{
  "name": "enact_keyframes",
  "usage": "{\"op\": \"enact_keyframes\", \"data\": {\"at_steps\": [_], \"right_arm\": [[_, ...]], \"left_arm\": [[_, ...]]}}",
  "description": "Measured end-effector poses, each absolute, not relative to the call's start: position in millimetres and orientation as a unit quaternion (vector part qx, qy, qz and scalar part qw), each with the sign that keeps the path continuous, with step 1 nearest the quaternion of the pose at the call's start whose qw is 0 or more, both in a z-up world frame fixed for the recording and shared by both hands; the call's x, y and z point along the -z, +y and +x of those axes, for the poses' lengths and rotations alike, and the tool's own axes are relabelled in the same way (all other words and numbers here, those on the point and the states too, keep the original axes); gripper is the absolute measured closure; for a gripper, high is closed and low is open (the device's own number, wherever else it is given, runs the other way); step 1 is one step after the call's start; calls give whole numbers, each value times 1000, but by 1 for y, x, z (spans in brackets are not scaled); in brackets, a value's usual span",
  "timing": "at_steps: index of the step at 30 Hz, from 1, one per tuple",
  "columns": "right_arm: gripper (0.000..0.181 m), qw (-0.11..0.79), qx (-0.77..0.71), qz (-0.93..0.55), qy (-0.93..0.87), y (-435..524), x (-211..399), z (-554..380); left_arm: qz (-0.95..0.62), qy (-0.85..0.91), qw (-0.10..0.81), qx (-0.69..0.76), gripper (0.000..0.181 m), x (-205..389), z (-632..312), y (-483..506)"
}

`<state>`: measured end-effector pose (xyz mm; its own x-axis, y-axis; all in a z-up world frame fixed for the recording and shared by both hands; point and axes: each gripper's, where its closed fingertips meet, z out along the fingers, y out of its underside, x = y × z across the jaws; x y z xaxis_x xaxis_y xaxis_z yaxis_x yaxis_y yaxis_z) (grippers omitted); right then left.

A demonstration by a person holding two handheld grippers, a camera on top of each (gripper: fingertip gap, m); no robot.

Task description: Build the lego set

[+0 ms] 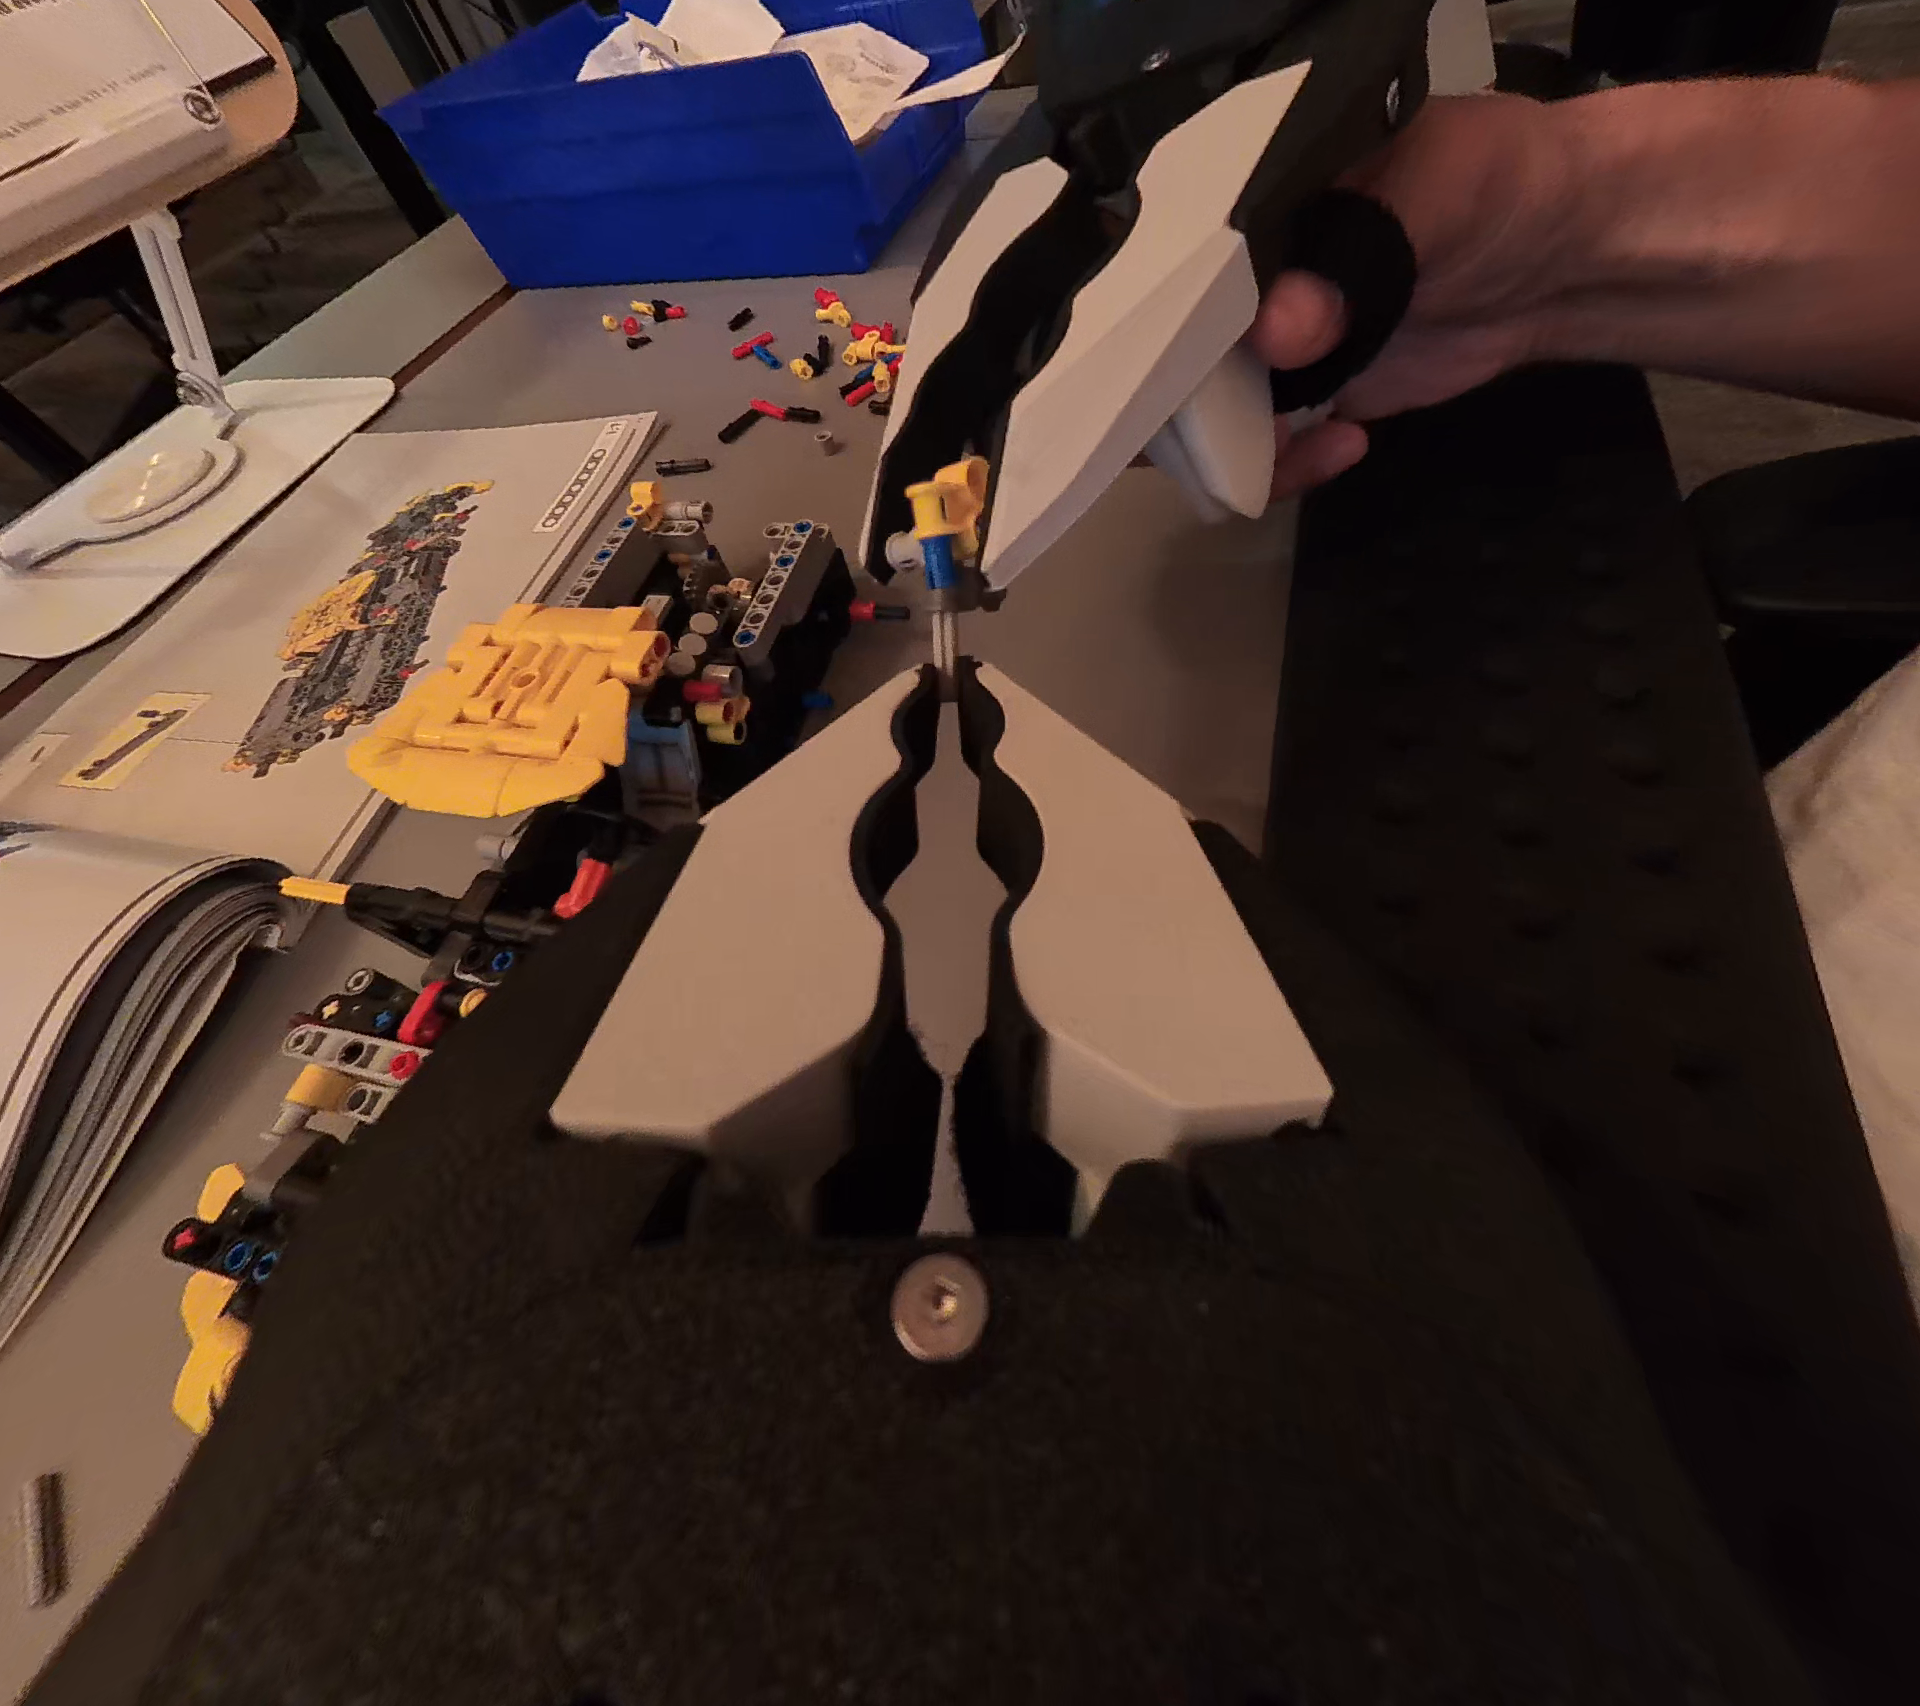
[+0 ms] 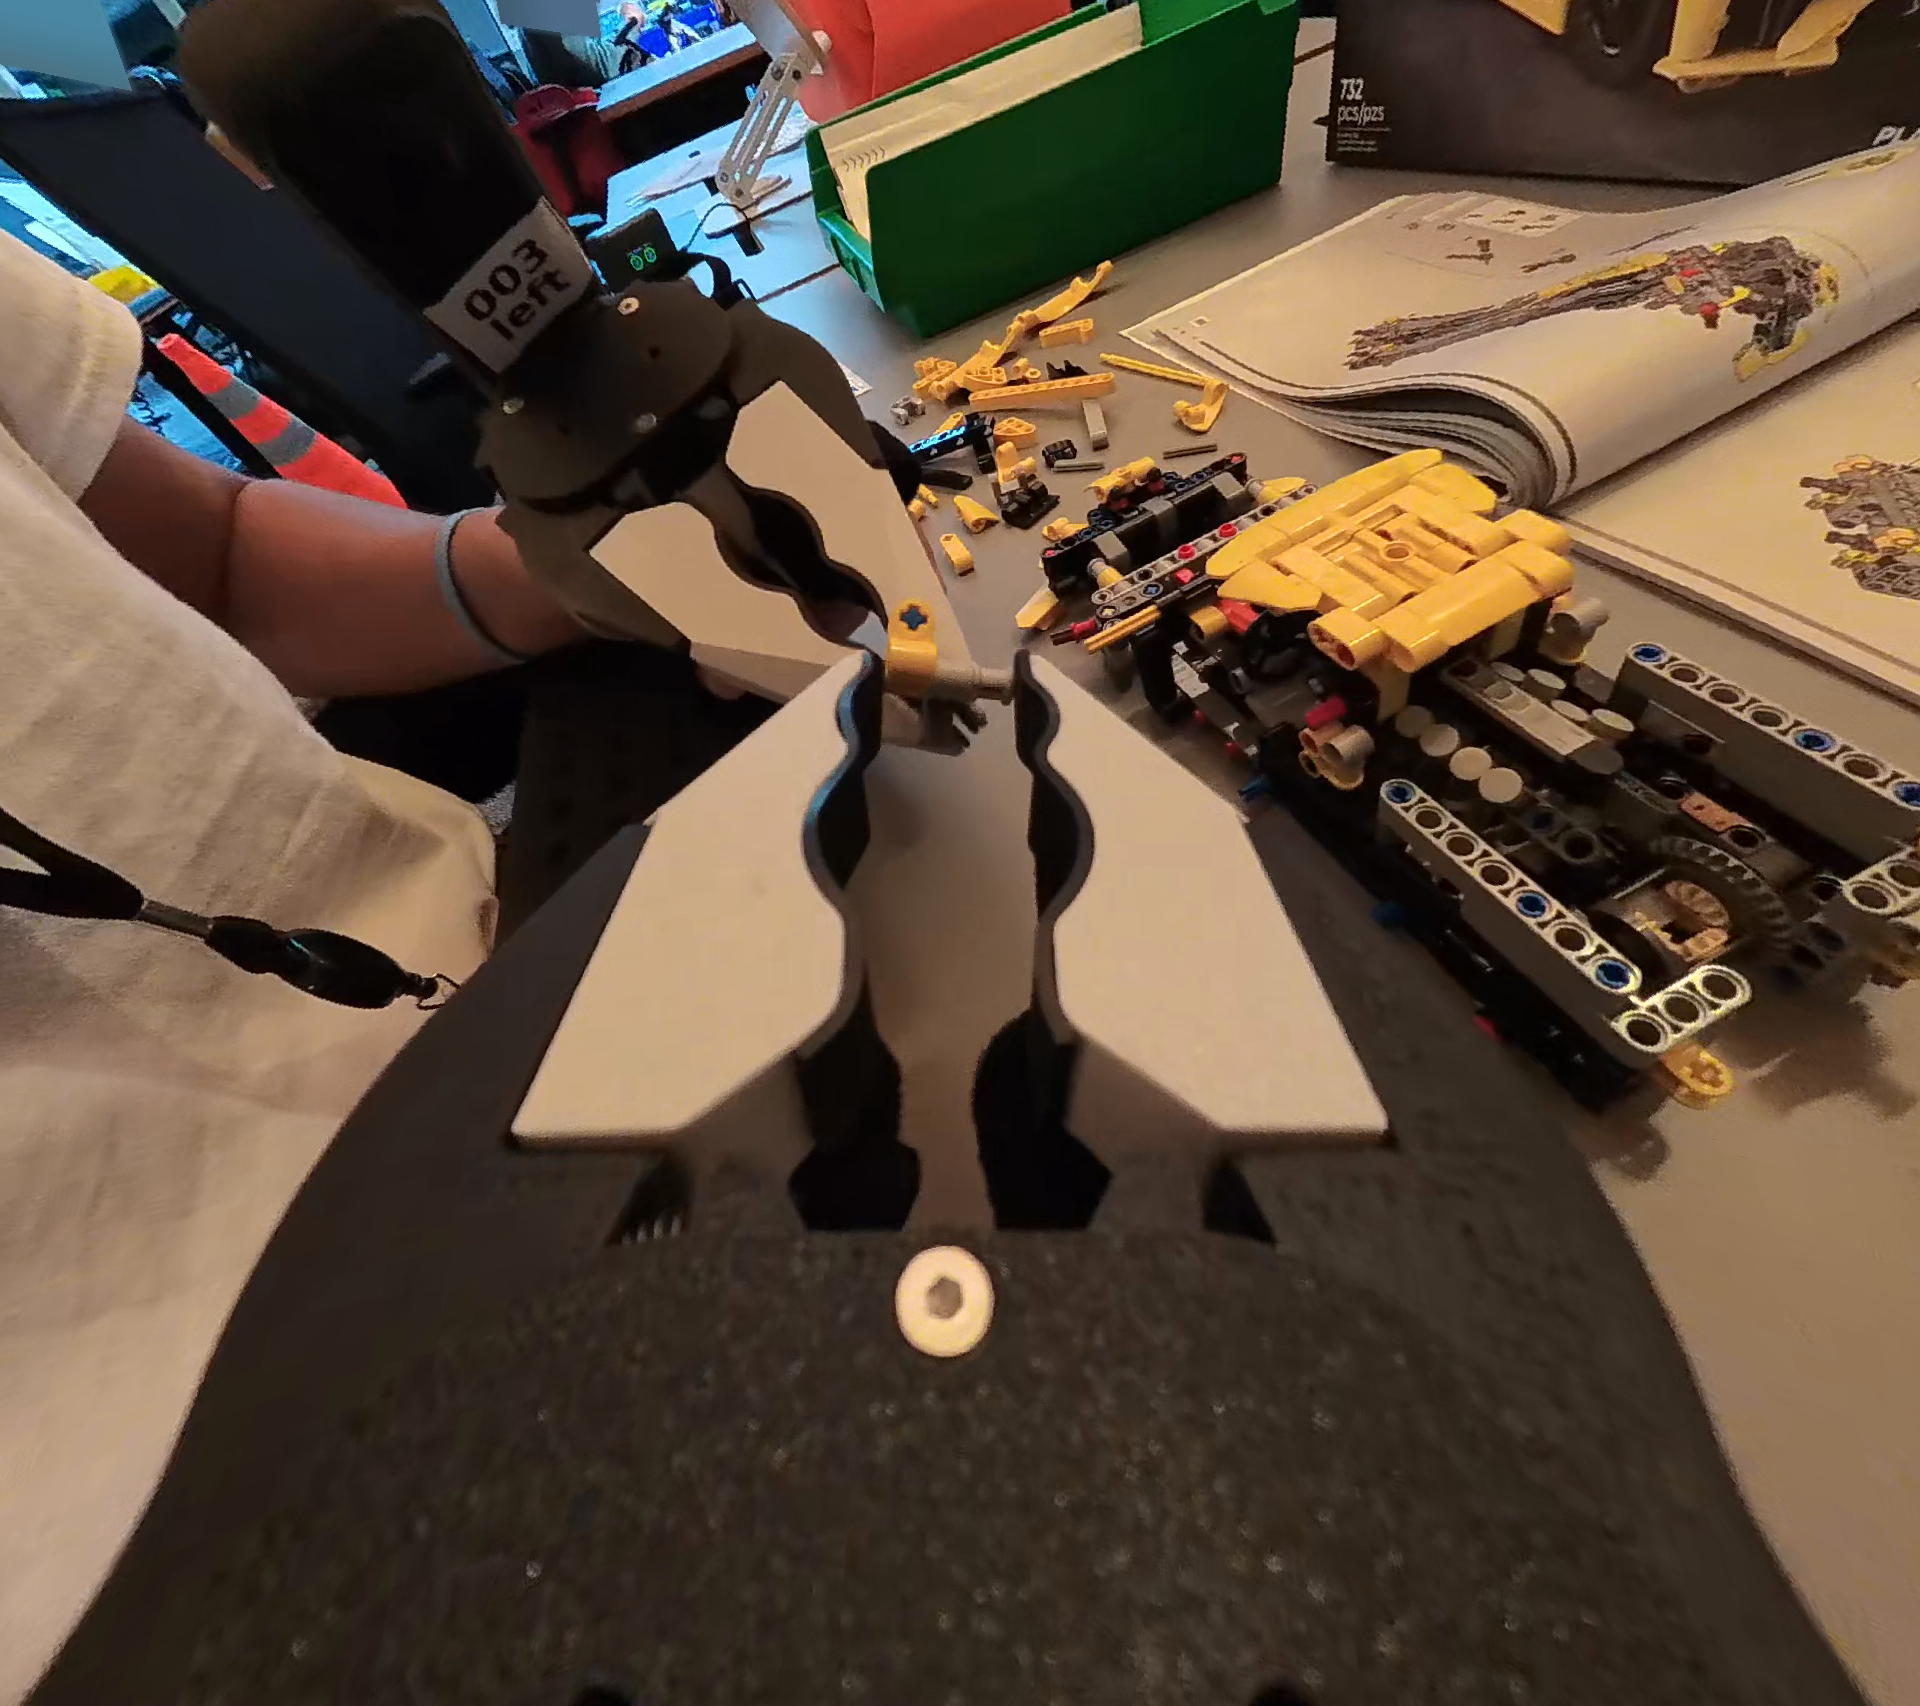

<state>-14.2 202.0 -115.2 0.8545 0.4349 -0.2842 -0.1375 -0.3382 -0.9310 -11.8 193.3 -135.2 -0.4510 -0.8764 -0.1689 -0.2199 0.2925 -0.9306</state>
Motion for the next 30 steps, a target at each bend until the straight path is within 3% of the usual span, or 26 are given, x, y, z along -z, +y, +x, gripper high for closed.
{"op": "enact_keyframes", "data": {"at_steps": [11, 14, 20, 30], "right_arm": [[157, 600, -374, -707, -30, 200, 95, -7], [157, 589, -318, -739, -81, 195, 99, -4], [157, 501, -26, -833, -234, 179, 125, 75], [158, 470, -118, -830, -275, 200, 156, 110]], "left_arm": [[-419, 666, 379, 487, 178, 114, -6, 189], [-419, 674, 354, 495, 176, 120, -8, 186], [-431, 654, 317, 535, 174, 121, -18, 202], [-457, 620, 289, 569, 174, 120, -15, 214]]}}
